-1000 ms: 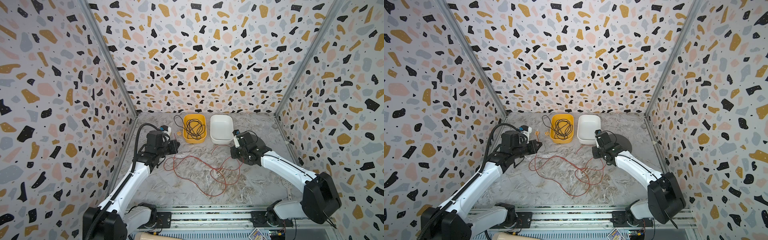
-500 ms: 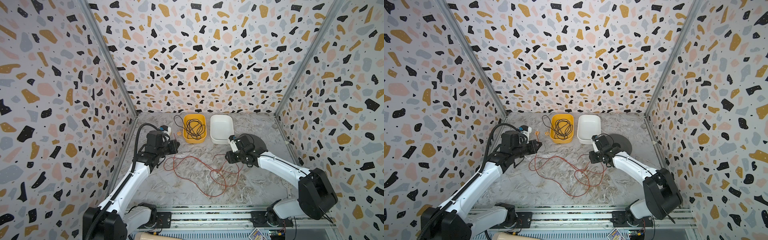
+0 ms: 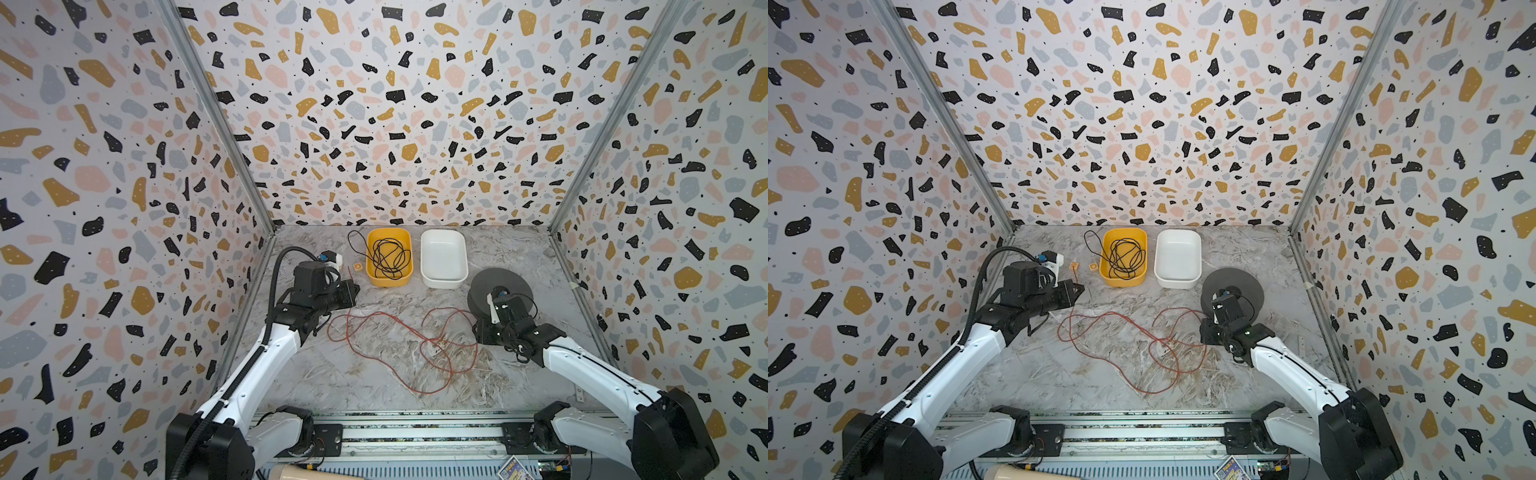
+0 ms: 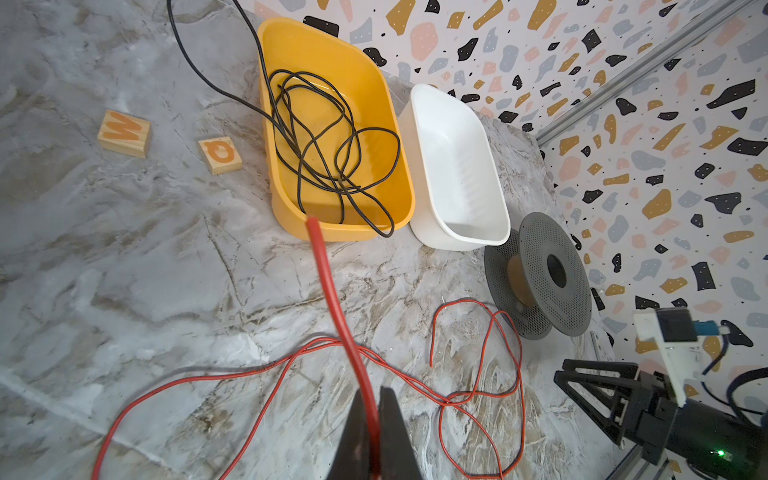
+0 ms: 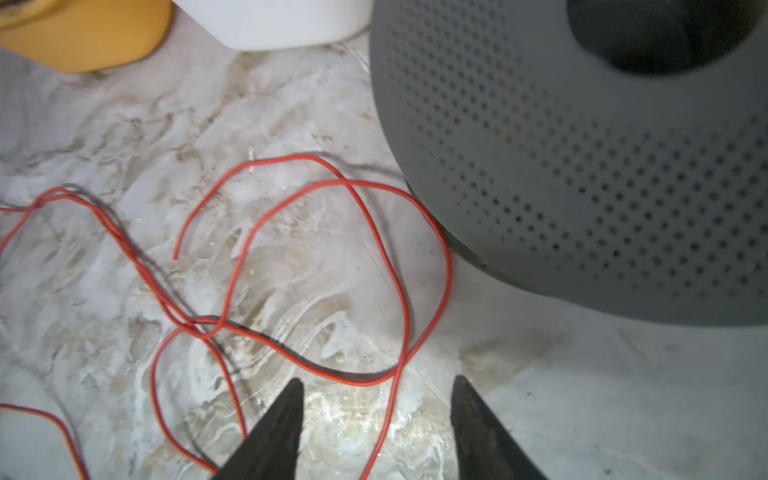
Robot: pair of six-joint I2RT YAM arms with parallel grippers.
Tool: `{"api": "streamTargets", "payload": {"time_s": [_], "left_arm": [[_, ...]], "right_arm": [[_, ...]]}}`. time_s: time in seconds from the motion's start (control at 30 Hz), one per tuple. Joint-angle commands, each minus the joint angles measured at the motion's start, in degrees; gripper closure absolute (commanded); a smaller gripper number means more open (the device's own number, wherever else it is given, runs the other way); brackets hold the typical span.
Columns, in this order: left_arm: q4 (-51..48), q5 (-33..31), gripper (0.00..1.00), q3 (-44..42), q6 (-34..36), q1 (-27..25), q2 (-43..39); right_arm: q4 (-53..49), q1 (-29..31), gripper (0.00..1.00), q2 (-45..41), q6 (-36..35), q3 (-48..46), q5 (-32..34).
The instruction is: Wrap the cables
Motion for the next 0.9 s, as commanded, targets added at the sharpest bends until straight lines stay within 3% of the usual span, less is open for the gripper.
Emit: {"api": "streamTargets", "payload": {"time_s": [0.0, 0.17, 0.57, 0.87], "left_arm": [[1.95, 0.93, 1.00, 0.20, 0.07, 0.14, 0.11], [2.00, 1.01, 1.00, -0.12, -0.10, 0.12, -0.06], [1.95, 1.20, 1.00, -0.51, -0.28, -0.13, -0.21], [2.28, 1.29, 1.00, -0.42, -0.37, -0.14, -0.23]], "right_arm": [[2.39, -0.99, 0.51, -0.08, 4.67, -1.76, 0.80], [7.91, -1.41, 0.60, 3.57, 7.60, -3.57, 1.84], [14.71, -0.99, 0.70, 15.64, 8.75, -1.80, 4.91], [12.86, 1.64, 0.91, 19.06, 8.13, -0.76, 10.93]]}}
